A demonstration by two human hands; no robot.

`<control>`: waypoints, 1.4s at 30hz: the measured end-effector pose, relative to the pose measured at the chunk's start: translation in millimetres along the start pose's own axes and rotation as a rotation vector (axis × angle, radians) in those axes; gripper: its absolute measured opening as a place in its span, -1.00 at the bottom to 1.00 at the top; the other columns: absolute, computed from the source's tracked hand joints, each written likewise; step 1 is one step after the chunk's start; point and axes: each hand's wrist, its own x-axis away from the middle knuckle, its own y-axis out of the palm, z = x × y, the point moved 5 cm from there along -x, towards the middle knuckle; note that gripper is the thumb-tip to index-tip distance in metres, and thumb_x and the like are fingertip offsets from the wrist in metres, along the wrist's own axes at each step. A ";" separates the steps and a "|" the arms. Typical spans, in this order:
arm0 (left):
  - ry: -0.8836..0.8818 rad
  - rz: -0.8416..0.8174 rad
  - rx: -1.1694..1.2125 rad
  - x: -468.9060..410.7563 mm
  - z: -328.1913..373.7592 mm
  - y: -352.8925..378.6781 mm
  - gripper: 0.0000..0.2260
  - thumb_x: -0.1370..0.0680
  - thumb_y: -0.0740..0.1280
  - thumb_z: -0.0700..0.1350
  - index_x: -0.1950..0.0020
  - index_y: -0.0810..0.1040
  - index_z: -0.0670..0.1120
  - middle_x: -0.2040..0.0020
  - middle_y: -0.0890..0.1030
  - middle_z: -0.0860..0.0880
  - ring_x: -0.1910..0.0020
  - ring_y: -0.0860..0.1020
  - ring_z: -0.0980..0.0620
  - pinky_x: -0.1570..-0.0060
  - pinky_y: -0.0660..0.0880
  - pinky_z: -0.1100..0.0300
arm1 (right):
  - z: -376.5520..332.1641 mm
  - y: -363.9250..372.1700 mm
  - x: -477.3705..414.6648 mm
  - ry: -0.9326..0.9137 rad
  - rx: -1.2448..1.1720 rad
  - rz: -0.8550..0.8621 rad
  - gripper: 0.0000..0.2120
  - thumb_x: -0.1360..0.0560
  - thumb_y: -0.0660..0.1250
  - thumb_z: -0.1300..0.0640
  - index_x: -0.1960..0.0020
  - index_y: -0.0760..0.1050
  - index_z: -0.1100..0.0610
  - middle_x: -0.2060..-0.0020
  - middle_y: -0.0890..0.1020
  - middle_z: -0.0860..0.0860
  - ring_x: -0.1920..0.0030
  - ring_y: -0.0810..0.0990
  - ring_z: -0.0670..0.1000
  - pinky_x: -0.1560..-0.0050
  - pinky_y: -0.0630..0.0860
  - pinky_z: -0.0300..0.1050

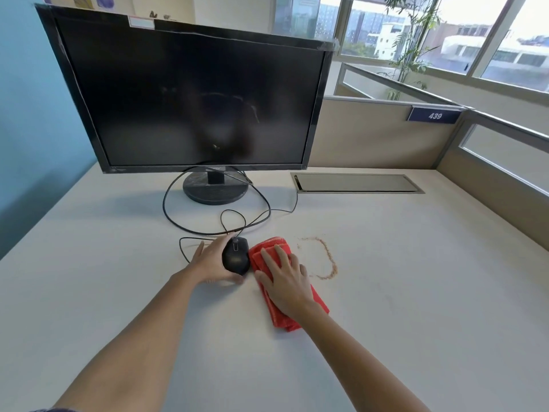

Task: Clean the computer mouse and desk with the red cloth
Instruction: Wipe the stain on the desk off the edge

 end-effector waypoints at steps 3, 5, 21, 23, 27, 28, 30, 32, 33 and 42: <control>0.017 -0.015 0.011 2.5 2.7 4.6 -0.09 -0.29 0.47 0.27 -0.50 0.09 0.06 -0.49 0.20 0.07 -0.48 0.15 0.08 -0.48 -0.17 -0.06 | 7.1 -13.6 1.6 0.006 -0.061 0.176 -0.53 -0.61 -0.07 -0.16 -0.50 0.09 -0.09 -0.53 0.15 -0.04 -0.52 0.09 0.05 -0.50 0.05 0.02; -0.001 -0.001 -0.015 5.6 4.9 10.9 -0.21 -0.42 0.29 0.32 -0.52 0.05 0.05 -0.54 0.09 0.05 -0.52 0.03 0.09 -0.48 -0.22 -0.02 | 7.0 -14.7 2.9 -0.037 -0.057 0.207 -0.52 -0.62 -0.08 -0.15 -0.51 0.07 -0.09 -0.54 0.13 -0.06 -0.54 0.04 0.01 -0.53 -0.03 0.00; -0.066 0.415 -0.355 66.2 33.1 55.7 -0.50 -0.64 -0.06 0.01 -0.53 -0.09 -0.13 -0.56 -0.04 -0.05 -0.54 -0.09 0.03 -0.45 -0.27 0.09 | 2.0 19.7 20.2 -0.174 0.130 0.054 -0.54 -0.61 -0.12 -0.14 -0.50 0.09 -0.13 -0.55 0.07 -0.04 -0.56 -0.07 0.11 -0.50 -0.15 0.23; -0.067 0.424 -0.361 68.4 37.3 58.8 -0.50 -0.64 -0.05 -0.01 -0.53 -0.08 -0.14 -0.56 -0.03 -0.07 -0.54 -0.06 0.00 -0.45 -0.24 0.08 | 0.5 17.9 16.2 -0.177 0.143 0.063 -0.55 -0.62 -0.11 -0.11 -0.49 0.13 -0.11 -0.55 0.11 -0.02 -0.56 -0.04 0.13 -0.49 -0.12 0.26; -0.077 0.414 -0.401 72.1 43.6 60.7 -0.44 -0.56 -0.17 0.05 -0.52 0.00 -0.17 -0.54 0.05 -0.09 -0.53 0.02 -0.03 -0.46 -0.15 0.05 | 4.7 18.0 2.6 -0.151 0.167 0.064 -0.56 -0.62 -0.07 -0.08 -0.49 0.14 -0.10 -0.54 0.12 -0.01 -0.56 -0.03 0.14 -0.48 -0.10 0.28; -0.076 0.421 -0.406 73.3 44.9 59.8 -0.43 -0.56 -0.17 0.05 -0.51 0.06 -0.19 -0.53 0.12 -0.11 -0.52 0.08 -0.06 -0.46 -0.08 0.02 | 6.8 16.9 -2.5 -0.136 0.163 0.066 -0.56 -0.62 -0.07 -0.07 -0.49 0.14 -0.10 -0.54 0.12 -0.01 -0.55 -0.03 0.14 -0.48 -0.10 0.28; -0.076 0.436 -0.412 75.1 47.6 57.7 -0.43 -0.54 -0.13 0.03 -0.47 0.20 -0.23 -0.48 0.26 -0.16 -0.47 0.23 -0.11 -0.43 0.09 -0.05 | 11.5 15.0 -13.2 -0.109 0.164 0.065 -0.56 -0.62 -0.07 -0.07 -0.49 0.14 -0.09 -0.54 0.12 0.00 -0.55 -0.03 0.14 -0.49 -0.10 0.28; -0.085 0.444 -0.426 75.5 48.8 56.6 -0.46 -0.54 -0.07 0.00 -0.43 0.29 -0.25 -0.43 0.35 -0.18 -0.42 0.33 -0.14 -0.38 0.19 -0.08 | 17.3 13.6 -23.4 -0.077 0.162 0.069 -0.55 -0.62 -0.06 -0.06 -0.49 0.14 -0.09 -0.54 0.12 0.01 -0.55 -0.03 0.14 -0.49 -0.09 0.28; -0.088 0.447 -0.432 75.4 48.6 56.8 -0.47 -0.54 -0.05 -0.01 -0.42 0.32 -0.25 -0.42 0.37 -0.18 -0.40 0.36 -0.14 -0.36 0.21 -0.10 | 20.7 12.7 -28.2 -0.059 0.159 0.075 -0.56 -0.61 -0.05 -0.06 -0.49 0.15 -0.09 -0.54 0.12 0.01 -0.55 -0.02 0.14 -0.50 -0.08 0.28; -0.098 0.465 -0.463 74.0 45.0 59.4 -0.48 -0.54 -0.04 -0.02 -0.43 0.31 -0.23 -0.44 0.34 -0.15 -0.41 0.33 -0.11 -0.37 0.18 -0.08 | 53.9 3.1 -59.0 0.155 0.151 0.097 -0.55 -0.59 0.04 -0.03 -0.48 0.19 -0.04 -0.54 0.13 0.03 -0.55 -0.01 0.15 -0.49 -0.06 0.30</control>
